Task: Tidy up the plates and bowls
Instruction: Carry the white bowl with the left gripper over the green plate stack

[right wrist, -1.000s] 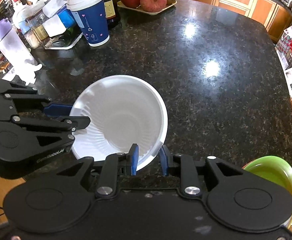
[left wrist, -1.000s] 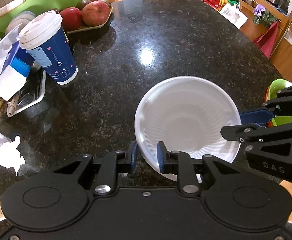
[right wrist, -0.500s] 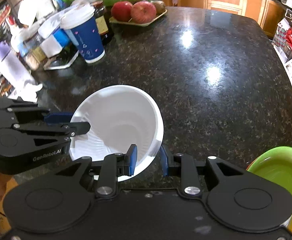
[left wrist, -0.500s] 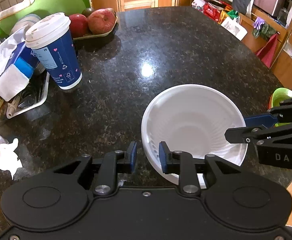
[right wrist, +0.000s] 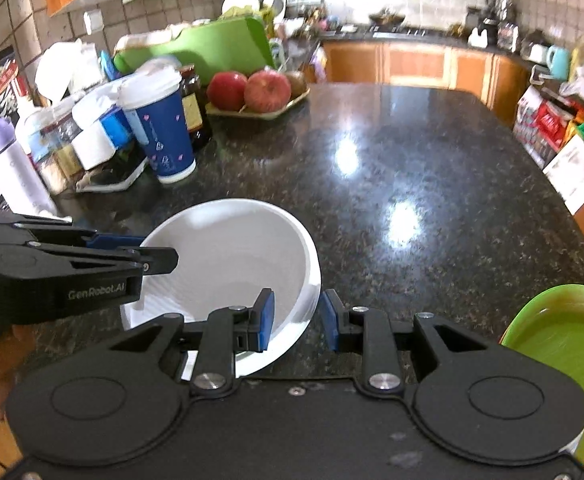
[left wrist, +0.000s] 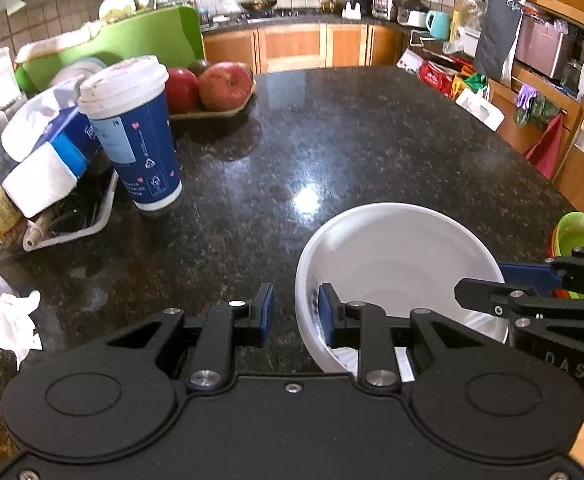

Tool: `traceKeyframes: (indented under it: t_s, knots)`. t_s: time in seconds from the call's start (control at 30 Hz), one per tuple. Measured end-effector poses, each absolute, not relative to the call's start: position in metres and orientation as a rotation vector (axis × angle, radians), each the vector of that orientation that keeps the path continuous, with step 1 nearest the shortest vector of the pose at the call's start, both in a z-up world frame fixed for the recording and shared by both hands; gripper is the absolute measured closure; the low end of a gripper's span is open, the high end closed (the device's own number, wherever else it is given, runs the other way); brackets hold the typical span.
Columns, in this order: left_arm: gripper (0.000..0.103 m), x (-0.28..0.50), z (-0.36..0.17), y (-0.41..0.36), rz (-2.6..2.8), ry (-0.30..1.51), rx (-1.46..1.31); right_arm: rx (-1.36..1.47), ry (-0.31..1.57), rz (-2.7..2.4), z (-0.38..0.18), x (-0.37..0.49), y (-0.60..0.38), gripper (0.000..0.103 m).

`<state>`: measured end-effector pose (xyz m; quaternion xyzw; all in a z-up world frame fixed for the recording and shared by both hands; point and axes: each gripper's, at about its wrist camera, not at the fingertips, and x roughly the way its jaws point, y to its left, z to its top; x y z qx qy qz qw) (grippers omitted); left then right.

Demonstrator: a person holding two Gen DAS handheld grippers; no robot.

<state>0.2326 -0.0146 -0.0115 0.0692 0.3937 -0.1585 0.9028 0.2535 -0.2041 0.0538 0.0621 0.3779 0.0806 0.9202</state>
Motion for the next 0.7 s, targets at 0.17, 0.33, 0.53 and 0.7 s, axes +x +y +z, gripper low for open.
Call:
traceKeyframes:
  t_s: [0.17, 0.33, 0.53, 0.7]
  knots:
    - [0.067, 0.226, -0.014, -0.013, -0.336, 0.784, 0.162, 0.120, 0.713, 0.096, 0.052, 0.246, -0.198, 0.074]
    - [0.062, 0.224, -0.016, -0.013, -0.370, 0.771, 0.184, 0.117, 0.696, 0.029, 0.051, 0.242, -0.196, 0.072]
    - [0.059, 0.227, -0.019, -0.014, -0.409, 0.764, 0.199, 0.170, 0.717, -0.007, 0.045, 0.246, -0.195, 0.072]
    - [0.059, 0.231, -0.025, -0.014, -0.446, 0.784, 0.205, 0.240, 0.742, -0.016, 0.040, 0.251, -0.193, 0.073]
